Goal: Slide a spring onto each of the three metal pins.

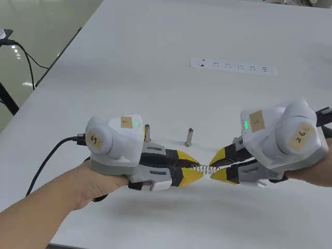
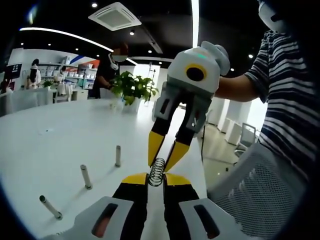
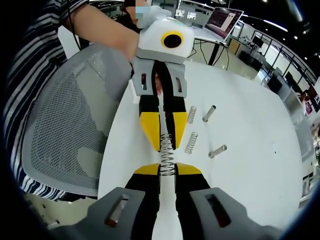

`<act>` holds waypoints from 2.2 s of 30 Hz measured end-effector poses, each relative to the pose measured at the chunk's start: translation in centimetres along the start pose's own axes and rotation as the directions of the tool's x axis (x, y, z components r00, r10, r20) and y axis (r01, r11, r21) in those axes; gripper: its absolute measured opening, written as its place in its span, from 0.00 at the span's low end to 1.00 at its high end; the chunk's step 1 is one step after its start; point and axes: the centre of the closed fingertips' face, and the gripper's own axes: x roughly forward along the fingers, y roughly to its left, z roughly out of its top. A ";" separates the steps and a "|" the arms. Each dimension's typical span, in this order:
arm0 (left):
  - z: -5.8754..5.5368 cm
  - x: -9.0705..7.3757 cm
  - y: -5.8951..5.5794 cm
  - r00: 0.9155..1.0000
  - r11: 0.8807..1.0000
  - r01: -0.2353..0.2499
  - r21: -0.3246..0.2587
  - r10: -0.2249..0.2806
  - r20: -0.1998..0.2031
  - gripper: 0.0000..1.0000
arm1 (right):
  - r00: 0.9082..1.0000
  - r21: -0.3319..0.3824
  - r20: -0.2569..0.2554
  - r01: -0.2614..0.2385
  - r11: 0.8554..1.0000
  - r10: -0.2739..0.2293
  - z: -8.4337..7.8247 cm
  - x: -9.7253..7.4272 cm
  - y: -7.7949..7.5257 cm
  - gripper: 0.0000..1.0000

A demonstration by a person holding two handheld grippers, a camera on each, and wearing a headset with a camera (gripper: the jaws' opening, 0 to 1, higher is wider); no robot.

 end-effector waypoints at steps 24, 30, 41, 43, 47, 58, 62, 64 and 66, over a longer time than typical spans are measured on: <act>0.2 -0.1 -0.9 0.998 0.998 0.058 0.009 -0.058 -0.020 0.03 | 0.999 0.039 0.041 0.016 0.999 -0.017 -0.4 -0.4 0.6 0.09; 0.2 -0.1 -0.9 0.998 0.998 0.056 0.007 -0.056 -0.023 0.03 | 0.999 0.009 0.033 0.019 1.000 -0.019 -0.4 -0.3 0.6 0.08; -0.8 0.0 -1.0 0.996 0.998 0.062 0.020 -0.061 -0.061 0.03 | 0.998 -0.065 0.058 0.011 0.998 -0.007 0.5 -1.2 0.7 0.06; -0.8 -0.1 -1.0 0.996 0.998 0.058 0.020 -0.057 -0.062 0.02 | 0.995 -0.016 0.099 0.003 1.000 -0.001 1.2 -1.6 0.5 0.06; -0.4 -0.2 -0.6 0.998 0.999 0.044 0.013 -0.044 -0.042 0.02 | 0.993 0.013 0.119 0.005 1.000 -0.006 1.4 -2.1 -0.1 0.06; -0.8 0.0 -0.7 0.998 0.999 0.044 0.019 -0.043 -0.052 0.03 | 0.977 0.062 0.212 -0.011 0.998 -0.002 3.1 -2.1 0.3 0.06; -0.9 0.0 -0.9 0.997 0.999 0.045 0.022 -0.044 -0.057 0.03 | 0.973 0.065 0.229 -0.011 0.998 -0.004 3.6 -2.2 0.3 0.06; -1.0 0.1 -0.9 0.997 0.999 0.042 0.026 -0.041 -0.061 0.03 | 0.973 0.069 0.231 -0.012 0.998 -0.005 3.6 -2.1 0.3 0.06; -1.0 0.1 -0.8 0.997 0.999 0.042 0.026 -0.040 -0.063 0.03 | 0.970 0.076 0.242 -0.012 0.997 -0.007 3.8 -2.1 0.3 0.06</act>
